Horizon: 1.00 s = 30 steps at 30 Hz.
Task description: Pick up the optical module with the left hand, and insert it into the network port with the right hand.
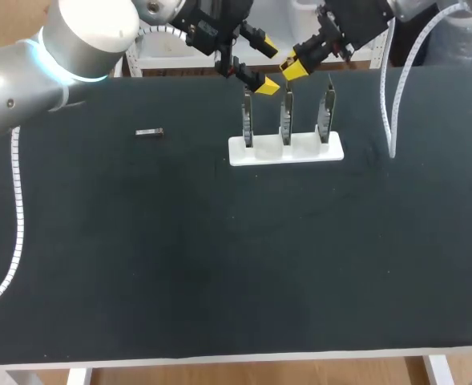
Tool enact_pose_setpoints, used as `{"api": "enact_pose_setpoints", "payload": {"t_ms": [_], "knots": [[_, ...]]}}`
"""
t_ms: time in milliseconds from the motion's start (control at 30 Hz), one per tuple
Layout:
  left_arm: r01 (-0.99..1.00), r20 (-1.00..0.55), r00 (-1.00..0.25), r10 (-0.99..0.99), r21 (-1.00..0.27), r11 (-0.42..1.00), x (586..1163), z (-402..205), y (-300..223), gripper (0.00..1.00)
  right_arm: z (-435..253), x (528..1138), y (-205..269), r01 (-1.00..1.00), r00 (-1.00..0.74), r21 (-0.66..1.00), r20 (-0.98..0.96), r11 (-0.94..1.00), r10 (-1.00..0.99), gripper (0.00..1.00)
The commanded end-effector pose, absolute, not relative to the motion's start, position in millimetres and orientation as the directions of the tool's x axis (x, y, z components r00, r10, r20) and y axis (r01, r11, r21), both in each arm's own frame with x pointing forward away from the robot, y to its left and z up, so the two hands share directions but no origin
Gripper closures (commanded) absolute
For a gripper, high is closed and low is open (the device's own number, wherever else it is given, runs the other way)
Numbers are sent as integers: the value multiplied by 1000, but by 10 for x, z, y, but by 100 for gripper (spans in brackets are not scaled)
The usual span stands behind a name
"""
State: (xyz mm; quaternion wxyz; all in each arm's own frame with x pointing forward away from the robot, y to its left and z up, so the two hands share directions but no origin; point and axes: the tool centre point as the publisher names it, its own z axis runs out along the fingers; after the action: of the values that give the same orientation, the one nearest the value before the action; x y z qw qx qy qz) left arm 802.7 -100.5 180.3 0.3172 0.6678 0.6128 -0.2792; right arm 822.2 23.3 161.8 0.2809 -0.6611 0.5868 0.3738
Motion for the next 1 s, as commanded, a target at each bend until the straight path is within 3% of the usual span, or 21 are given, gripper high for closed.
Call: {"api": "enact_pose_setpoints", "payload": {"t_ms": [33,1000], "knots": [[996,-759,92,644,82,-46,8022,1808,-1011,0,1629,8297,230,-981,31,83,-824,-174,-566,100],[996,-759,92,644,82,-46,8022,1808,-1011,0,1566,8311,216,-979,13,105,-821,-174,-571,100]]}}
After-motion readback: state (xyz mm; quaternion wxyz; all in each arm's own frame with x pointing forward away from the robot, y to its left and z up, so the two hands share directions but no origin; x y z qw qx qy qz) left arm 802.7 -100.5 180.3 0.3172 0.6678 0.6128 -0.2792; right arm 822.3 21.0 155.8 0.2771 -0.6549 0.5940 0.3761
